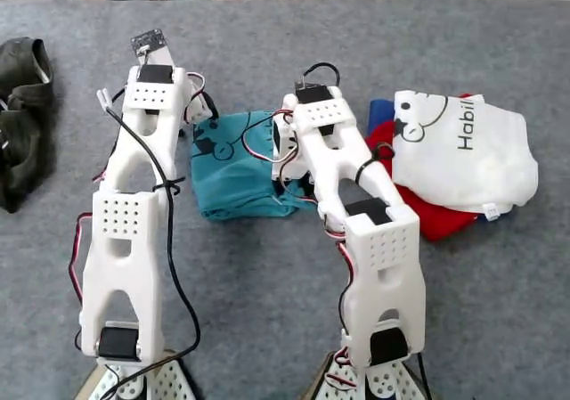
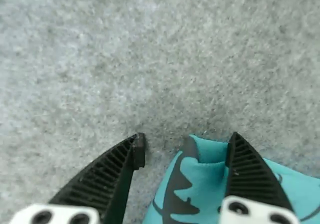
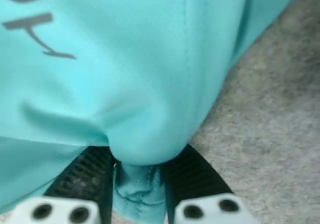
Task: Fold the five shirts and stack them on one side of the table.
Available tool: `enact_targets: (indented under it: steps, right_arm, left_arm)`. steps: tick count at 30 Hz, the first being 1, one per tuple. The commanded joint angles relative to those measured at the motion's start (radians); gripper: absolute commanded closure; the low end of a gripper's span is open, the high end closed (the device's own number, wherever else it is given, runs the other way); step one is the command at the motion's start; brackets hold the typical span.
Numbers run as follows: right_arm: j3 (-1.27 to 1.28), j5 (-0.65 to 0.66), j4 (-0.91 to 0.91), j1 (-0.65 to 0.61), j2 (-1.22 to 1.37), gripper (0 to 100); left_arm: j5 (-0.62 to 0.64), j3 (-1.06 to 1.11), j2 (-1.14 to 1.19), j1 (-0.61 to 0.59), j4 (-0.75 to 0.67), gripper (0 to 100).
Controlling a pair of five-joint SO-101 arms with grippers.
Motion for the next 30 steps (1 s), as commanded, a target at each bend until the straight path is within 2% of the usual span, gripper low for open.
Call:
enact_targets:
  steps: [1, 2, 6, 10, 19, 26, 30]
  right_arm:
    - [0.097, -0.002, 0.005, 0.091, 0.05, 98.5]
    - [0.097, -0.002, 0.005, 0.091, 0.05, 98.5]
    - [0.097, -0.002, 0.005, 0.091, 0.05, 98.5]
    - [0.097, -0.002, 0.005, 0.091, 0.05, 98.5]
    - [0.097, -0.002, 0.005, 0.091, 0.05, 98.5]
    - [0.097, -0.002, 0.005, 0.091, 0.05, 98.5]
    - [0.097, 0.028, 0.006, 0.089, 0.05, 98.4]
  left_arm:
    - [-0.009, -0.214, -0.012, -0.022, 0.087, 72]
    - [-0.028, -0.274, -0.012, -0.028, 0.124, 72]
    - [-0.252, -0.489, 0.002, 0.001, 0.292, 72]
    - [-0.341, -0.496, 0.058, 0.024, 0.331, 72]
    - [-0.336, -0.533, 0.281, 0.018, 0.287, 72]
    - [-0.206, -0.581, 0.307, 0.01, 0.267, 72]
    - [-0.204, -0.581, 0.31, 0.021, 0.267, 85]
